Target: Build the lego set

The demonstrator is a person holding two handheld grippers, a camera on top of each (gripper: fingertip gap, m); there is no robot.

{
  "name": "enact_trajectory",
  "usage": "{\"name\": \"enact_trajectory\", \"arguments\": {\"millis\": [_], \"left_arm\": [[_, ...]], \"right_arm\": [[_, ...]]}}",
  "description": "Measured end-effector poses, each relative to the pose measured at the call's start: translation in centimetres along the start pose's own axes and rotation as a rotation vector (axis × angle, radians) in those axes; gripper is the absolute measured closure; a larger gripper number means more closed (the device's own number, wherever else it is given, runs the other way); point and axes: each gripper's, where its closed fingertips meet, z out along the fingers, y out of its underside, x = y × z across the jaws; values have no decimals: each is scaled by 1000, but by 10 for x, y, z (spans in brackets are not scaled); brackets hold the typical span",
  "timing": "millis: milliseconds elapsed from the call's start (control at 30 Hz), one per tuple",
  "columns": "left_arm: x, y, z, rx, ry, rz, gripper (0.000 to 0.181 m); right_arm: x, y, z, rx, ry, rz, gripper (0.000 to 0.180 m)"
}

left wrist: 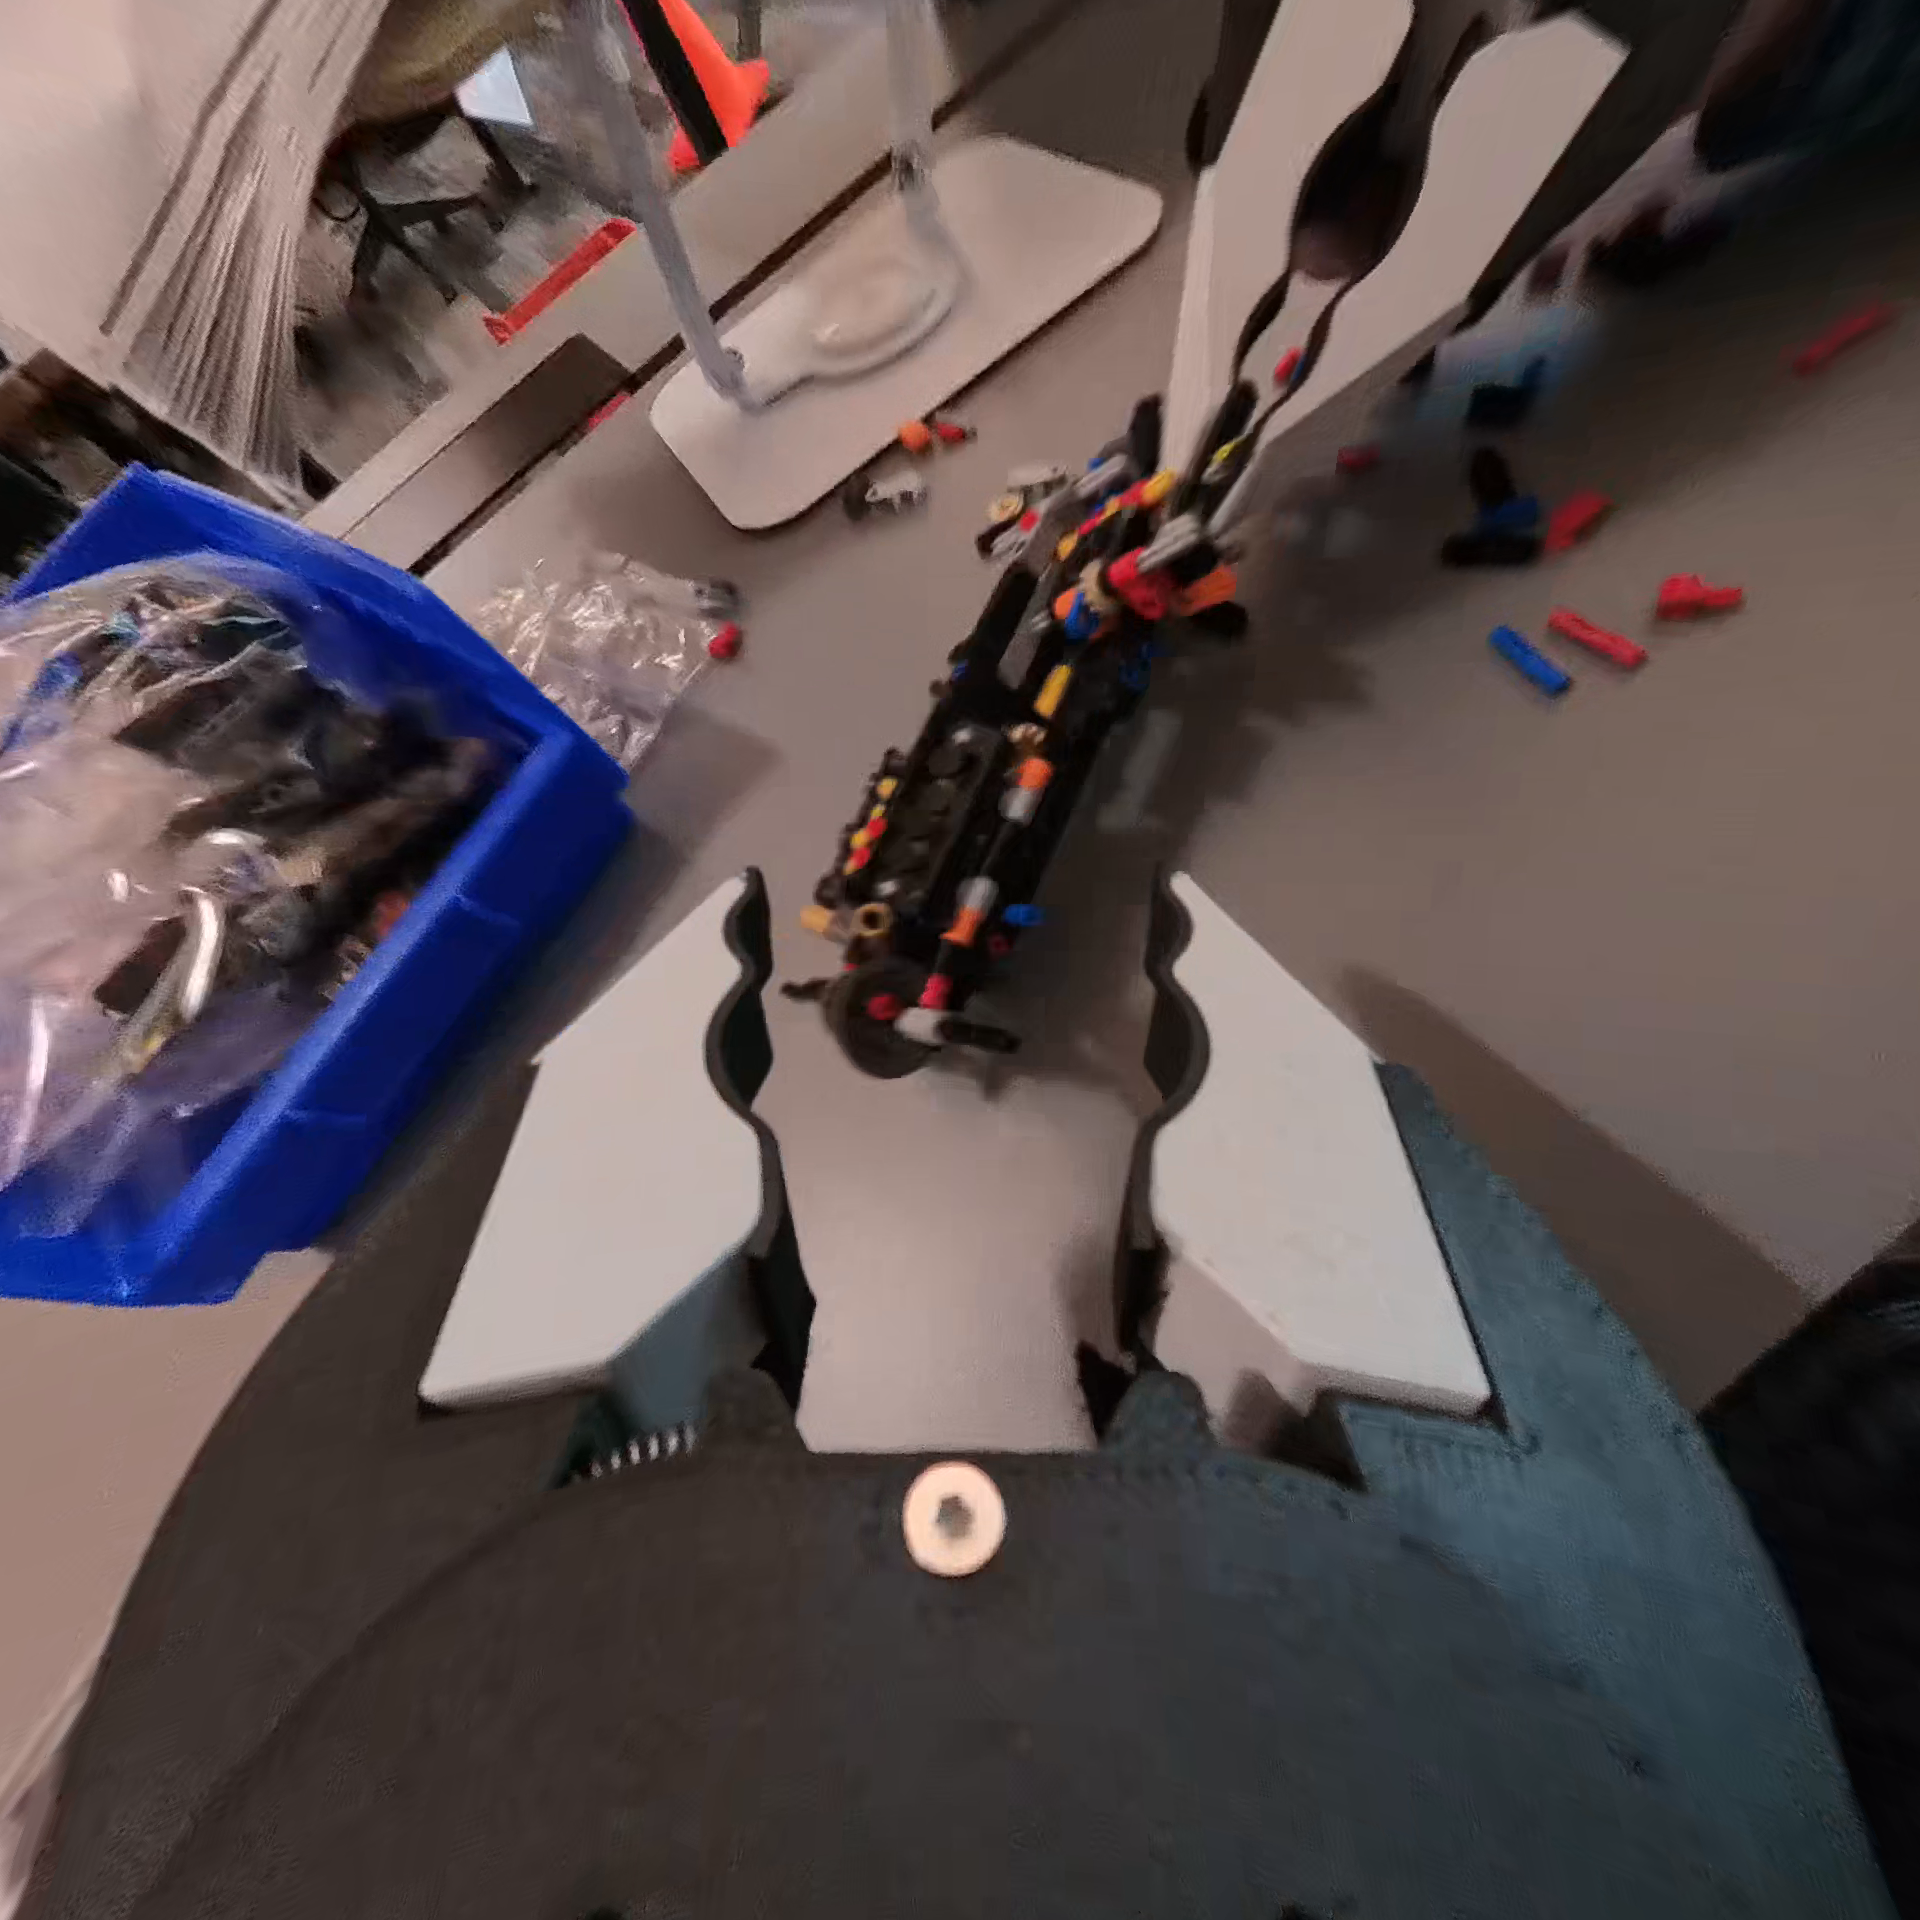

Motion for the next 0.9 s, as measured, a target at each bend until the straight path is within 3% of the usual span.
{"name": "enact_trajectory", "arguments": {"millis": [33, 167, 433, 500, 533, 700, 833, 900], "left_arm": [[-3, 2, -1, -2, 2, 20, 112], [-10, -5, 5, 25, 138, -54, 120], [-2, 19, 57, -226, 393, 59, 115], [5, 25, 62, -246, 437, 59, 116], [8, 28, 65, -258, 449, 45, 116], [16, 40, 72, -295, 437, 25, 120], [19, 38, 74, -296, 414, -25, 120], [23, 37, 75, -292, 399, -53, 120]], "right_arm": [[-4, 3, 1, -19, -3, -23, 179], [-16, 16, 7, -84, -7, -119, 179], [-17, 33, 21, -177, 11, -218, 179], [-14, 37, 20, -211, 20, -214, 169], [-14, 39, 19, -239, 19, -210, 161], [-21, 43, 8, -290, 8, -83, 157], [-28, 41, 2, -293, 5, 57, 140], [-30, 43, 0, -302, 3, 118, 140]]}}
